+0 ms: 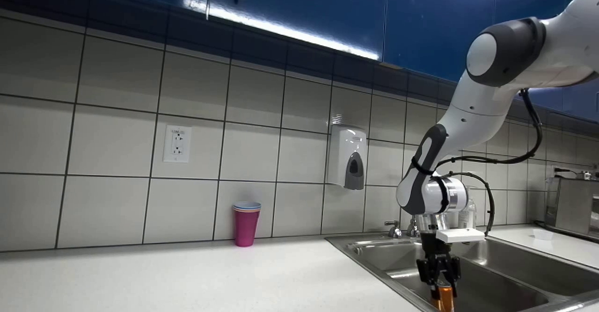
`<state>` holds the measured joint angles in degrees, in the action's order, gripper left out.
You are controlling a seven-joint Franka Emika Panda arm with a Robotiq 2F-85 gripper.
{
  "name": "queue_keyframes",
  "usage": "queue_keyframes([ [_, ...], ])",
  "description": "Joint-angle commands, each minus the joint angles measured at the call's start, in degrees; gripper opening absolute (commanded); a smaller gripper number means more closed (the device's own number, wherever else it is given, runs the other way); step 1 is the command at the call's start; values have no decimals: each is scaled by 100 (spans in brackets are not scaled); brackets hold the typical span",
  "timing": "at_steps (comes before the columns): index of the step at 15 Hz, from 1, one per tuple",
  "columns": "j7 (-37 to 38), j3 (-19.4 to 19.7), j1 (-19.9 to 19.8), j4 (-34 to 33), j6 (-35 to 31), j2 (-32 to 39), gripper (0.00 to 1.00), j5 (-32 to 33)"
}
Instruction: Put the can in the left sink
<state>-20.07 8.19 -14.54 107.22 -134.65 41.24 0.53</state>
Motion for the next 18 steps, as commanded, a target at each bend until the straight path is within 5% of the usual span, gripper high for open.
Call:
queue_keyframes([
  [1, 65, -128, -156, -131, 203, 39, 96, 29],
  [18, -233, -234, -124, 582, -142, -1004, 100, 90],
])
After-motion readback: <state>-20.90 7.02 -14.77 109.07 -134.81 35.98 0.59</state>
